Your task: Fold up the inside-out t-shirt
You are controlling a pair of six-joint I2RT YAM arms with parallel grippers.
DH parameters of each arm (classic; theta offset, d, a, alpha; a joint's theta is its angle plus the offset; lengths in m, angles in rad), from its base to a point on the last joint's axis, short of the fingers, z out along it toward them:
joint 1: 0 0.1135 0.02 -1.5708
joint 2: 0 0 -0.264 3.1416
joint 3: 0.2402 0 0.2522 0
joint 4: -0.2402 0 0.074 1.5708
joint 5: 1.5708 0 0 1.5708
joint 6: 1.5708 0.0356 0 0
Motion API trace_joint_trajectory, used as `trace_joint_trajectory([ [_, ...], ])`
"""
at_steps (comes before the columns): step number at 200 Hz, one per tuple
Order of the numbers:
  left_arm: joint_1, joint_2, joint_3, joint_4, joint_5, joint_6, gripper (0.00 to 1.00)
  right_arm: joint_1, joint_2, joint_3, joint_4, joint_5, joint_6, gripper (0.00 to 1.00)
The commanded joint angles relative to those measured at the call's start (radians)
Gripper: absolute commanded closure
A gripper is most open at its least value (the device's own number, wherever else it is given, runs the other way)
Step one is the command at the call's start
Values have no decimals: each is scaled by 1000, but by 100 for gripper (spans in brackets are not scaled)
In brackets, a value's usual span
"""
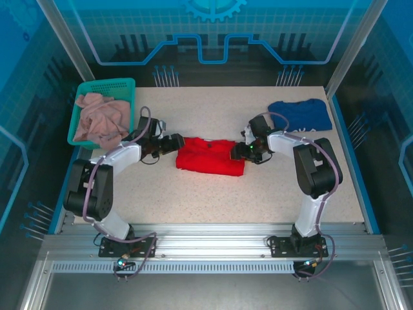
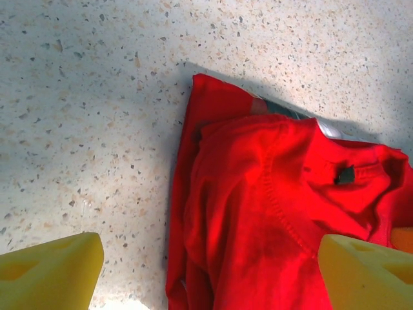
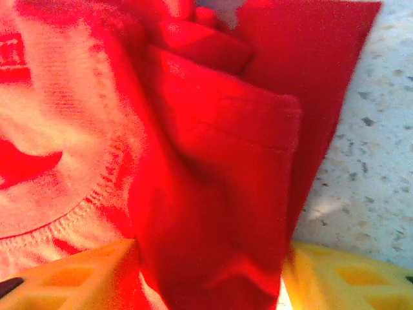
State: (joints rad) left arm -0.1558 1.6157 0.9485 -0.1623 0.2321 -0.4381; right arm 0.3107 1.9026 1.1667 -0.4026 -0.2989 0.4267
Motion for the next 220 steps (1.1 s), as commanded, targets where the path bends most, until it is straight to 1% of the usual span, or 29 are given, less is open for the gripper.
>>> trace_joint_trajectory([
  [1,7,-42,-29,-35,5,12,12,67,71,7,72,-39,37,44],
  [29,7,-69,-50,-38,13,8,12,81,84,33,116,-48,61,57],
  [55,7,-90,-64,-42,10,8,12,96,84,66,116,-29,70,63],
  [105,7,-92,-72,-40,13,7,13,97,99,90,103,0,73,70],
  [133,7,-100,-86,-43,18,7,13,94,103,86,143,1,41,82],
  [154,7,-128,-101,-50,15,5,13,73,80,86,172,-13,-1,95],
  [170,7,-158,-108,-61,6,4,13,42,59,89,178,-44,-29,100],
  [184,7,-189,-111,-74,-1,4,12,12,32,103,151,-54,-69,100],
  [201,7,-227,-114,-88,-6,1,13,-36,10,157,54,-50,-160,100],
  [210,7,-246,-112,-93,-9,-1,13,-55,8,197,-11,-28,-211,100],
  [220,6,-263,-112,-94,-9,-5,13,-76,15,268,-113,26,-287,100],
])
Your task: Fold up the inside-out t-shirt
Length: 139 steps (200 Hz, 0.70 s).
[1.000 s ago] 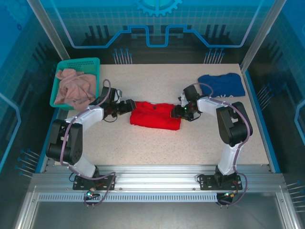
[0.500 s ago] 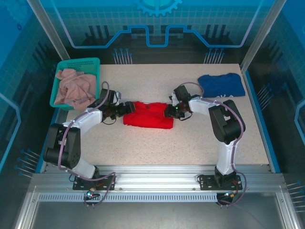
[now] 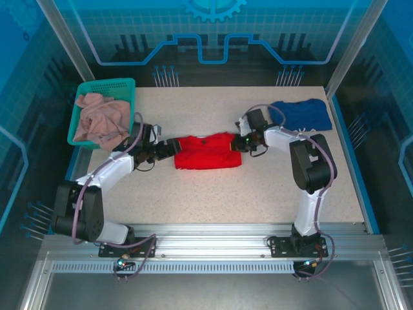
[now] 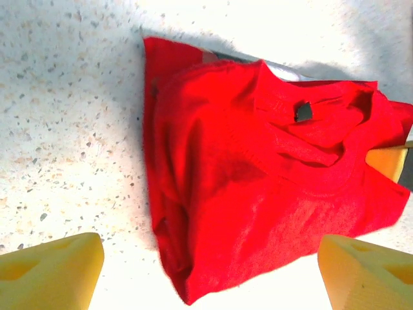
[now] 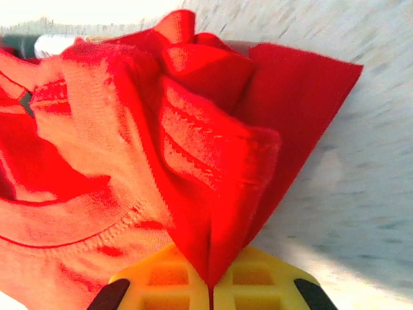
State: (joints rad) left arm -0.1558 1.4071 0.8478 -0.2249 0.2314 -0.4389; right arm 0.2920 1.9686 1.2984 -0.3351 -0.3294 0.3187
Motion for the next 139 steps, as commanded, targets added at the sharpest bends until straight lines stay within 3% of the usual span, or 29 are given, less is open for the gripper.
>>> trace_joint_trajectory([
  [1,7,-56,-11,-31,-8,-5,13,-60,-50,145,-188,62,-185,100],
  [57,6,-78,-8,-38,-1,-22,14,-171,28,497,-465,327,-395,100],
  [92,5,-73,2,-54,-2,-19,14,-213,111,755,-616,430,-486,100],
  [139,0,-53,13,-66,1,-15,14,-270,159,940,-709,532,-569,100],
])
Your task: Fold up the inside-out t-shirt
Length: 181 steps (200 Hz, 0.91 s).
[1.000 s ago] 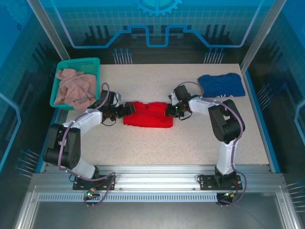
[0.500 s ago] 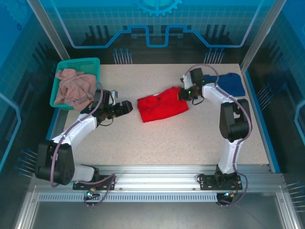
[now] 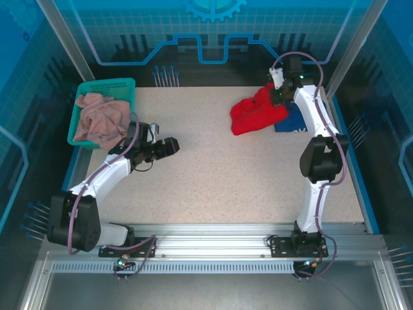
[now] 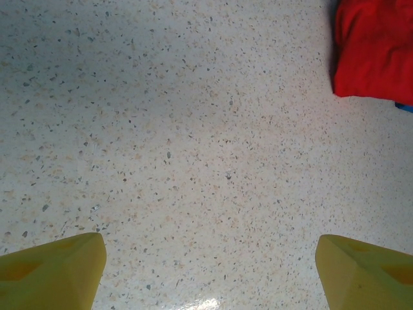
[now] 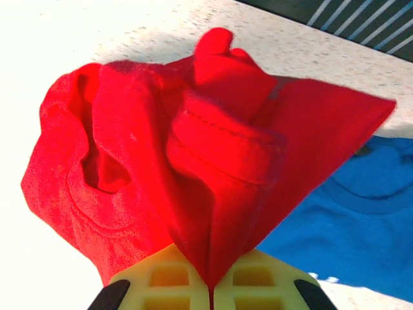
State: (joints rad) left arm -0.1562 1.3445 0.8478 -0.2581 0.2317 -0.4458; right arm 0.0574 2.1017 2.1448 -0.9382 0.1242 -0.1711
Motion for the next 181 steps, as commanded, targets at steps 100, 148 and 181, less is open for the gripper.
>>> trace_joint_trajectory([
  [100,-41,116,67,-23,-7,-17,14,-173,67,238,-119,120,-158,100],
  [148,-75,182,114,-34,-12,-18,14,-237,187,313,-95,231,-129,100],
  [181,-89,217,135,-35,-15,-17,15,-264,304,360,-87,374,-54,100],
])
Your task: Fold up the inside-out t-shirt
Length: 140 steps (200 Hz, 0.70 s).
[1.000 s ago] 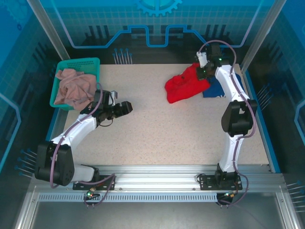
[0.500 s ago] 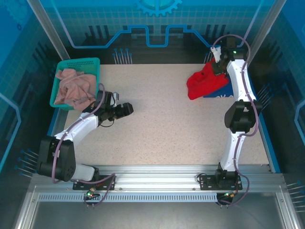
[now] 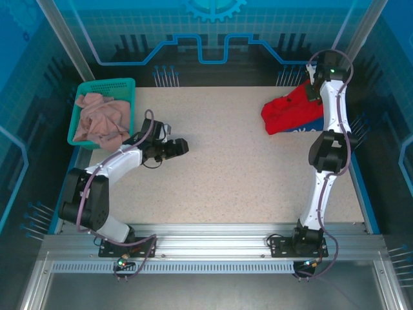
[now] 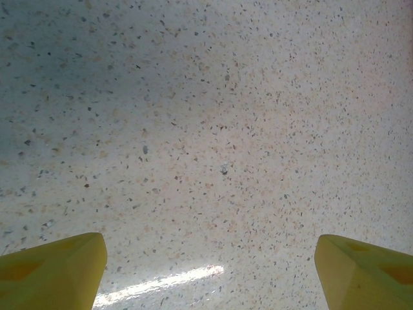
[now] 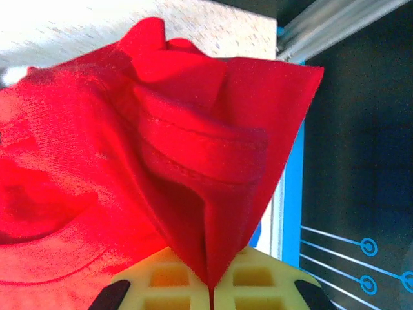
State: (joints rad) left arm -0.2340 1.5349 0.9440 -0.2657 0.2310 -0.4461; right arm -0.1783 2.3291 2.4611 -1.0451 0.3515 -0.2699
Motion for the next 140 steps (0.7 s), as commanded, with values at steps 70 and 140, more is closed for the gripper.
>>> trace_joint_trajectory([
  [70,-36,50,55,-36,-19,-14,15,-43,167,52,114,369,120,62],
  [140,-37,-59,33,-33,-77,11,14,94,-316,-499,337,108,195,27],
])
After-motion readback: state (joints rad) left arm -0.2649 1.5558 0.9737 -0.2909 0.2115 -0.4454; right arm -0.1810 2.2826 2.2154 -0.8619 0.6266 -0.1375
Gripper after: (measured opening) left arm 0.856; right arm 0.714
